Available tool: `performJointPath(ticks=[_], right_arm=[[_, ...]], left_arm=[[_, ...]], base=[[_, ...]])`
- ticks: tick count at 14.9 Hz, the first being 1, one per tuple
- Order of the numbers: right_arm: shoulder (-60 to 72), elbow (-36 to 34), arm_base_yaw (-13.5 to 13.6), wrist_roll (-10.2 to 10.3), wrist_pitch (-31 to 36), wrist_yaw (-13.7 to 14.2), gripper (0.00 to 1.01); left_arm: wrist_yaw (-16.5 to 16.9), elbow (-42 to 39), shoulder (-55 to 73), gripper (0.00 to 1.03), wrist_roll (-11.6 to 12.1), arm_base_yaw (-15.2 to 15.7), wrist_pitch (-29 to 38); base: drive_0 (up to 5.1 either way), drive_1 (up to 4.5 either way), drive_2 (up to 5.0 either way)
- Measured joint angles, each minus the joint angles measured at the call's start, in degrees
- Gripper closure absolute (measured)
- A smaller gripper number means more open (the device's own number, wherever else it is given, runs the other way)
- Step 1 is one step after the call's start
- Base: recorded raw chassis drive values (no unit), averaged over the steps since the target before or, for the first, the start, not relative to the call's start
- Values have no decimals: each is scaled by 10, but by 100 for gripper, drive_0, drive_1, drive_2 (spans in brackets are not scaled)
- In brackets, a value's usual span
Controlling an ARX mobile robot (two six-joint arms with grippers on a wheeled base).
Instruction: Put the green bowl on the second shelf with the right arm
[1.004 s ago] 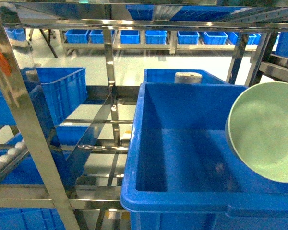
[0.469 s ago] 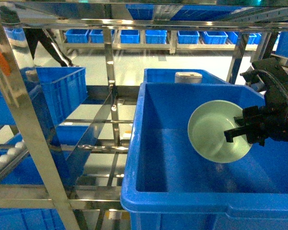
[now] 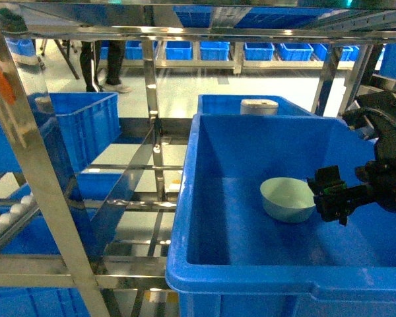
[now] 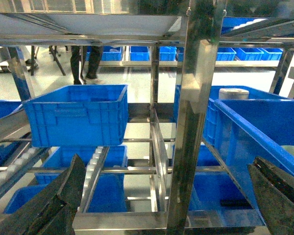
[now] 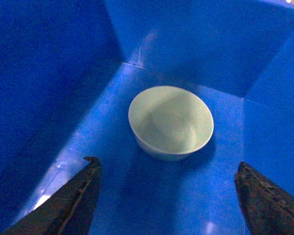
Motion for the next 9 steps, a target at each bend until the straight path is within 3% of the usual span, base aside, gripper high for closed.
performJointPath(ticks=[2,4,6,9], right_arm=[[-57,-54,-1,-2,37,3,1],[-126,-109,-15,-4,57,-1,3],[-197,-160,-38,-7,26,-16,3],[-386,-238,-89,-10,-70,-54,3]], left_arm=[[0,0,0,5,0,0,0],[0,0,0,5,0,0,0],[0,0,0,5,0,0,0],[0,0,0,5,0,0,0]], base=[[0,0,0],[0,0,0],[0,0,0],[0,0,0]])
